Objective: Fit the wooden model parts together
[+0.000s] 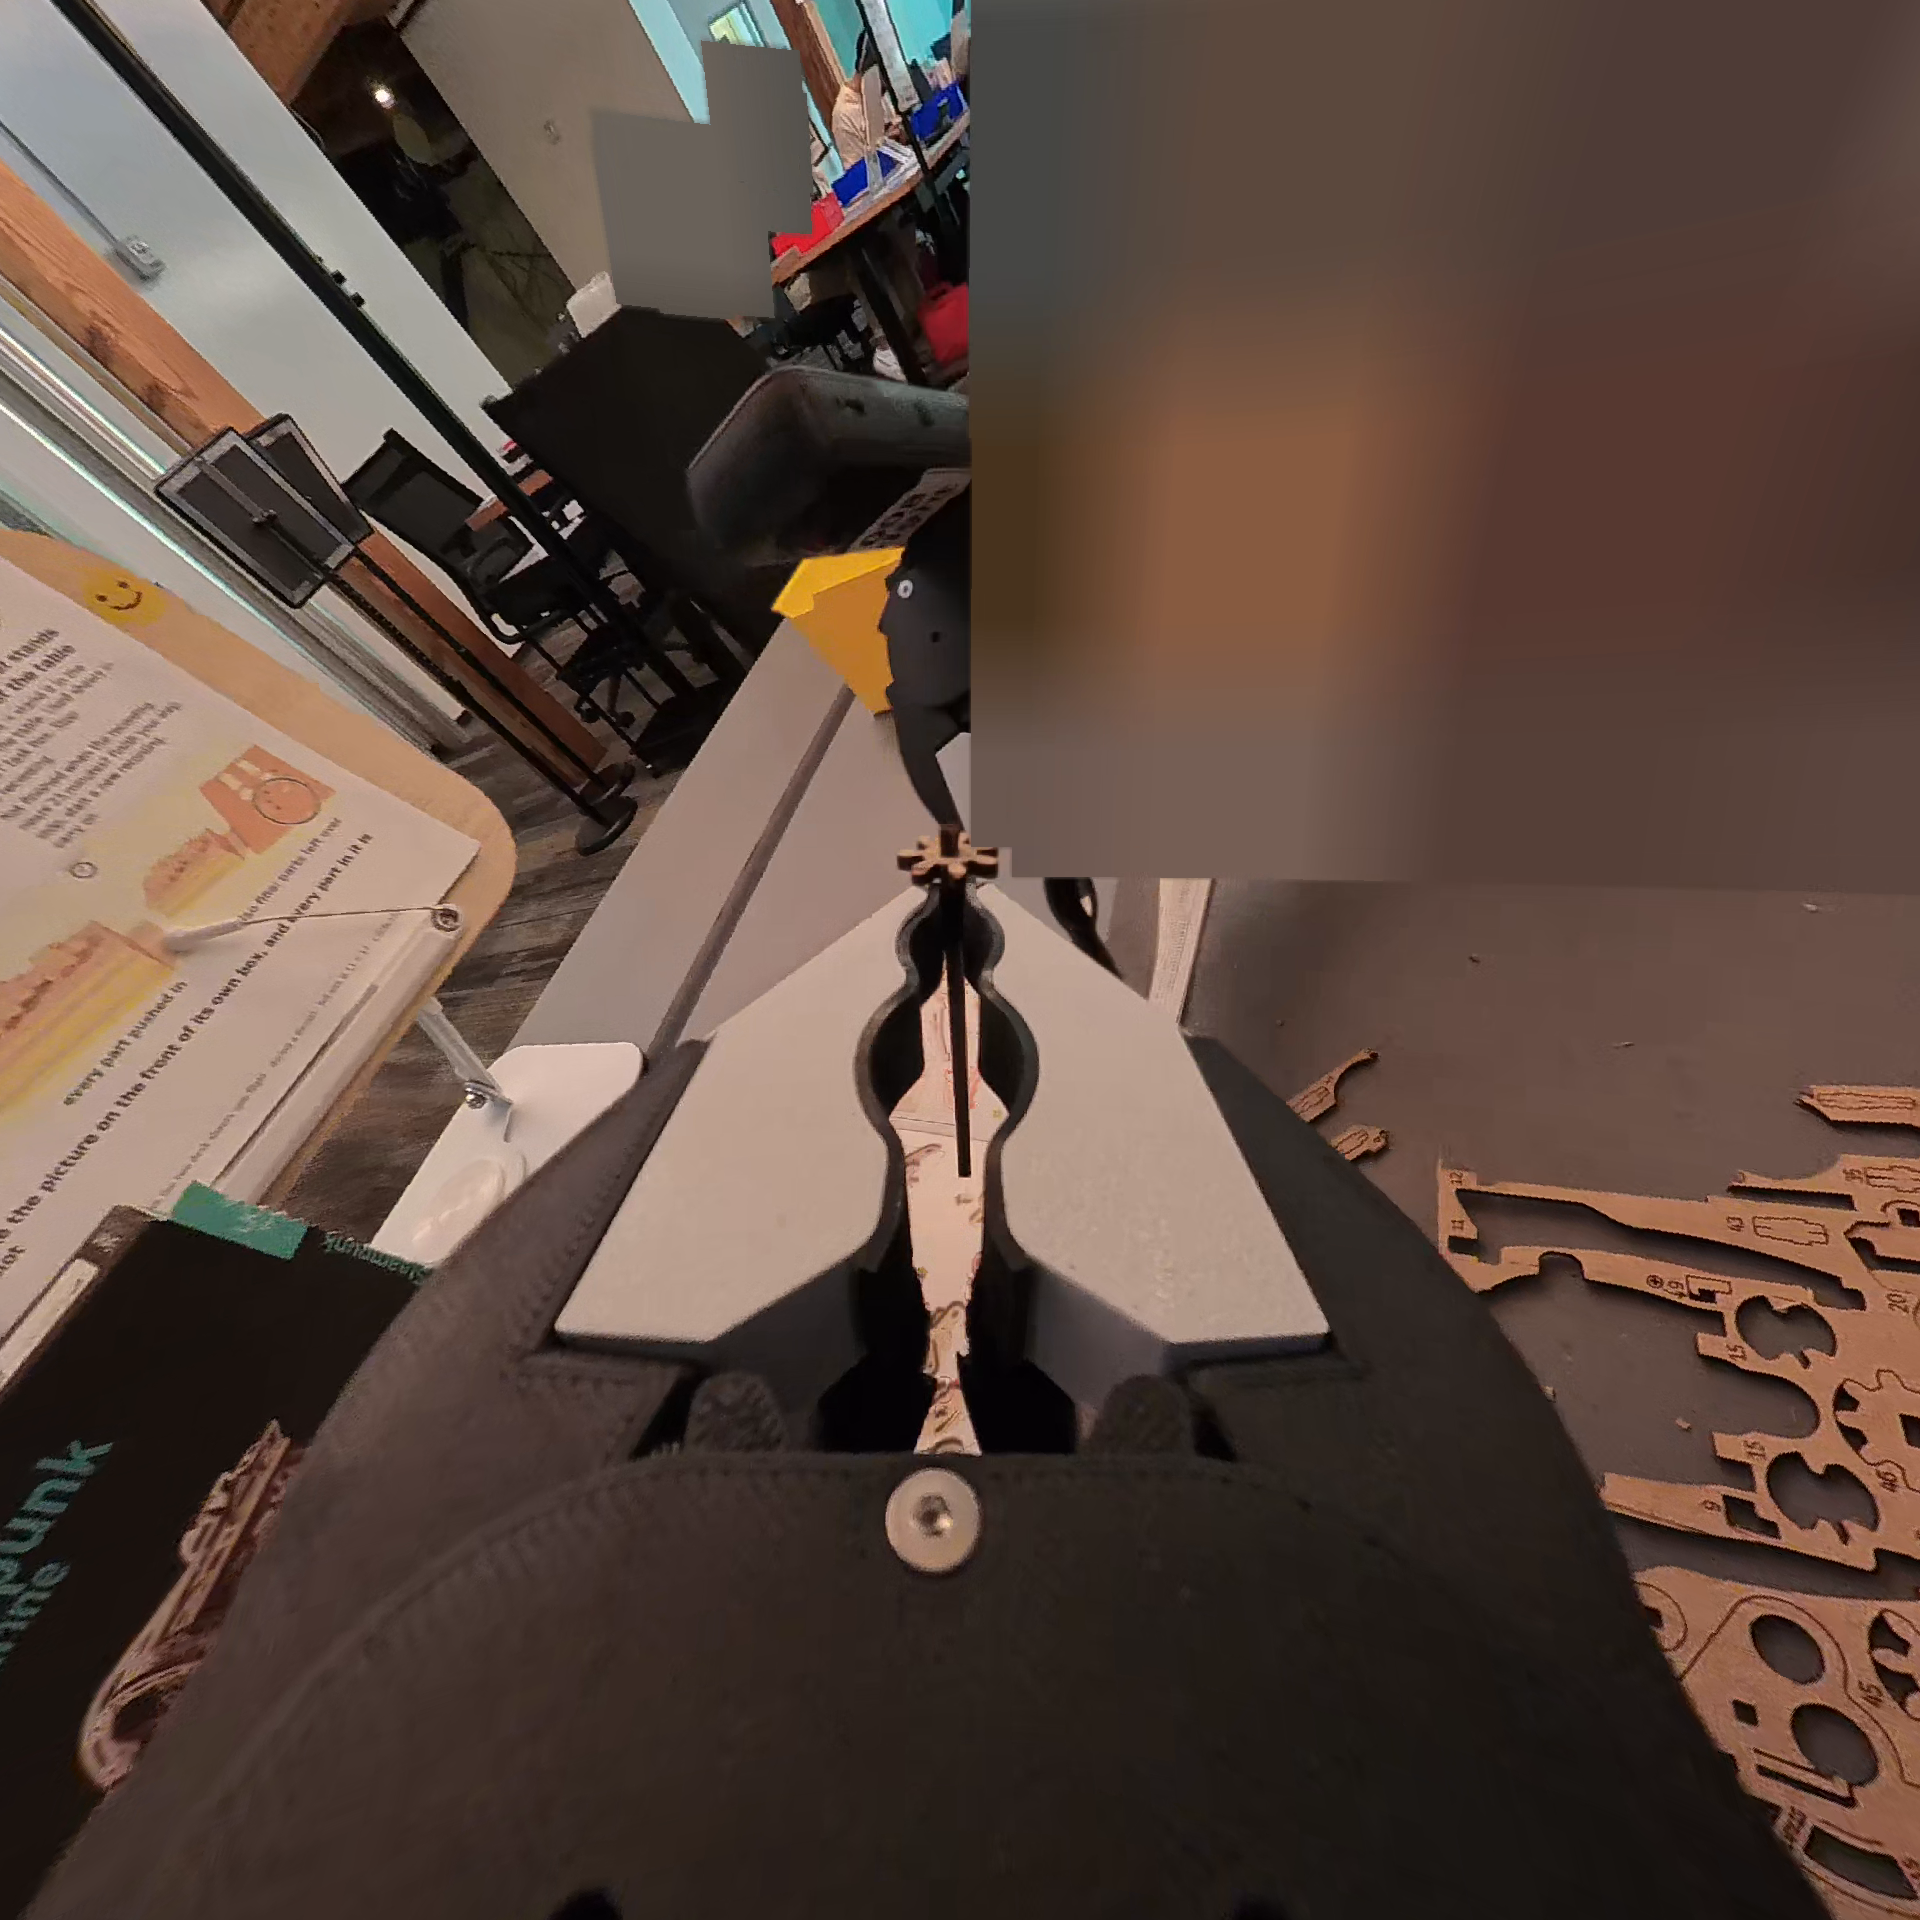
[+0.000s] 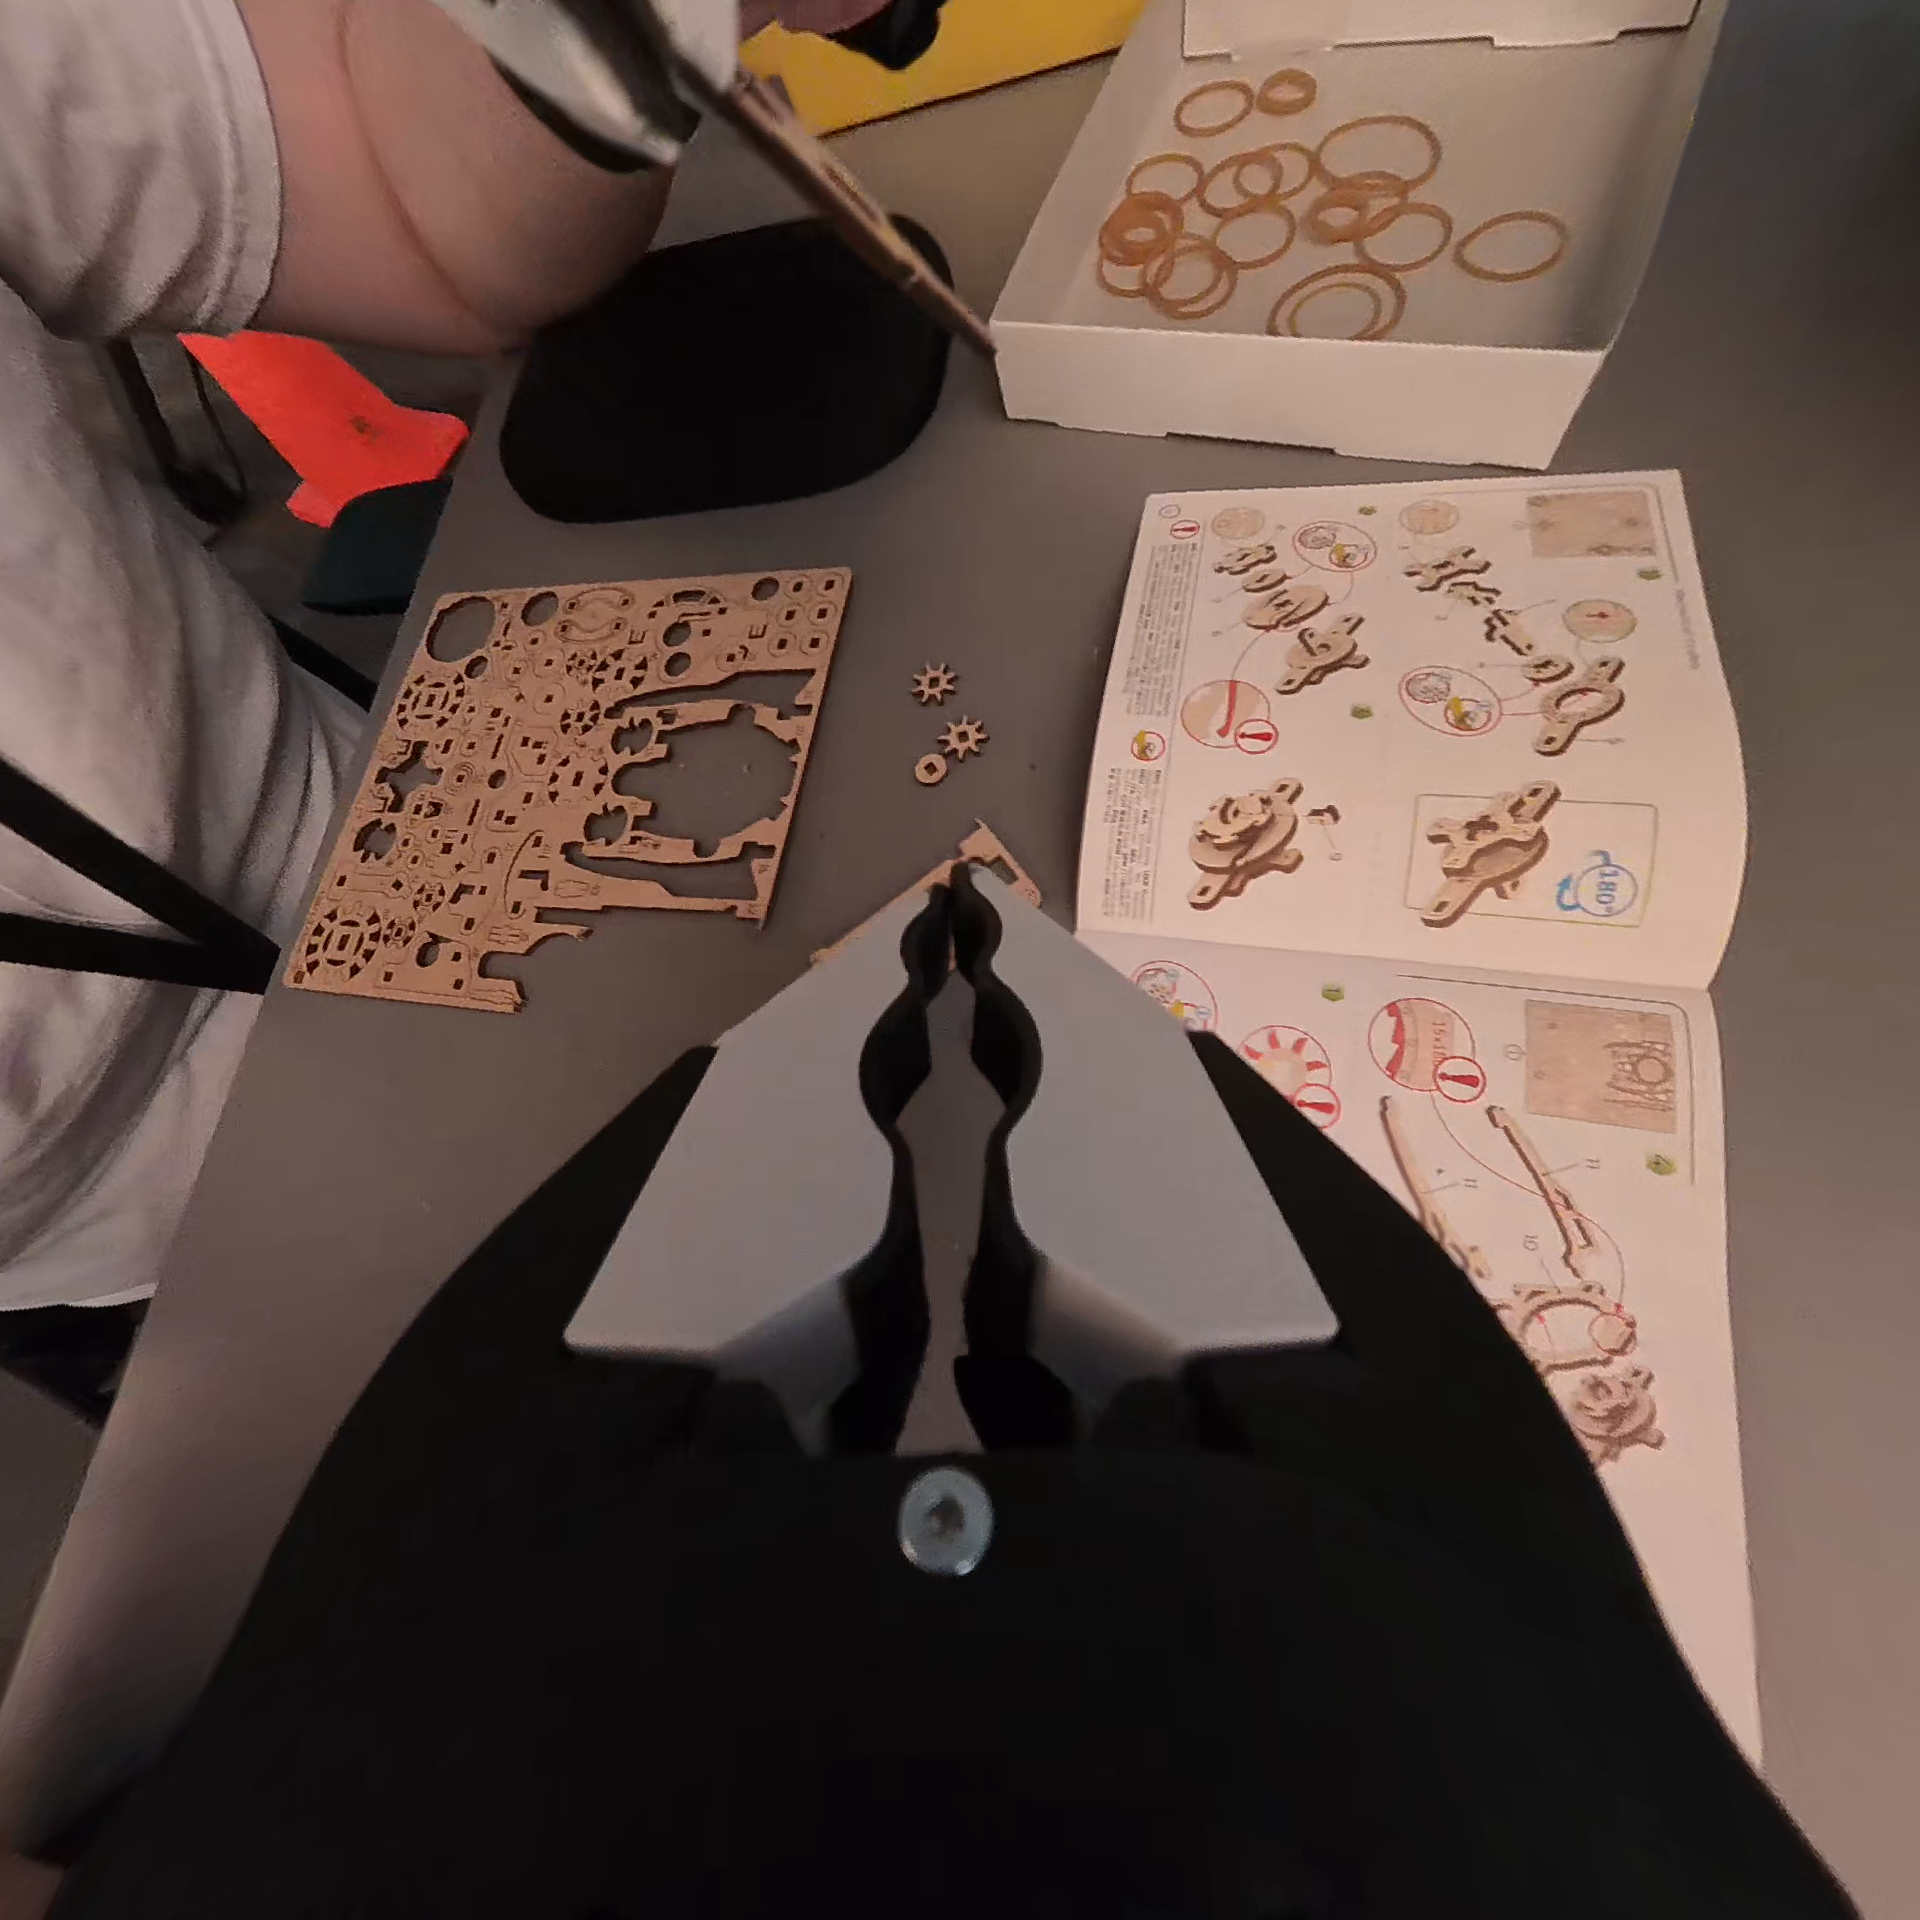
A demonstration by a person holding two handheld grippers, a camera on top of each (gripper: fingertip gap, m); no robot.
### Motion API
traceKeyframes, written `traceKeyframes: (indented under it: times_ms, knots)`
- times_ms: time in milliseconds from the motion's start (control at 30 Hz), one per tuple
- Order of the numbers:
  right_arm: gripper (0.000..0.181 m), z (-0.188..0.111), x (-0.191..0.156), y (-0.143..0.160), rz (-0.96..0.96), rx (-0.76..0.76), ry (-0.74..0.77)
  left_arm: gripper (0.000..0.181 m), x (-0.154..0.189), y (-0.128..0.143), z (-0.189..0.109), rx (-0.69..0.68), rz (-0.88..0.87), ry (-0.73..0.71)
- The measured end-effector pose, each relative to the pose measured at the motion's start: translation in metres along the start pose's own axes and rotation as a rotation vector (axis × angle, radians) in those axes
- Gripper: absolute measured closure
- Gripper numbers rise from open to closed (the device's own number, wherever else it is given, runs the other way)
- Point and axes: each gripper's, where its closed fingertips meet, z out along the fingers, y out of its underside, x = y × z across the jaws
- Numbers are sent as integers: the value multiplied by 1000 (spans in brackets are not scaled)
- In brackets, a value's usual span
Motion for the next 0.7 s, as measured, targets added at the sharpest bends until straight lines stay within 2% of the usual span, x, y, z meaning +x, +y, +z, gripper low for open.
traceKeyframes:
  times_ms: [167, 333, 467, 700]
  knots:
    - [181, -3, -9, -27, -31, 115, 60, 181, -4, -10, -8, 17, 9, -13]
    - [181, -12, -20, -44, -21, 240, -2, 181, -8, -15, -13, 22, 22, -29]
    - [181, -20, -20, -46, 42, 324, -101, 181, -7, -15, -13, 12, 26, -28]
    - [181, -24, 2, -41, 153, 391, -70, 181, -3, -9, -8, -19, 38, -18]
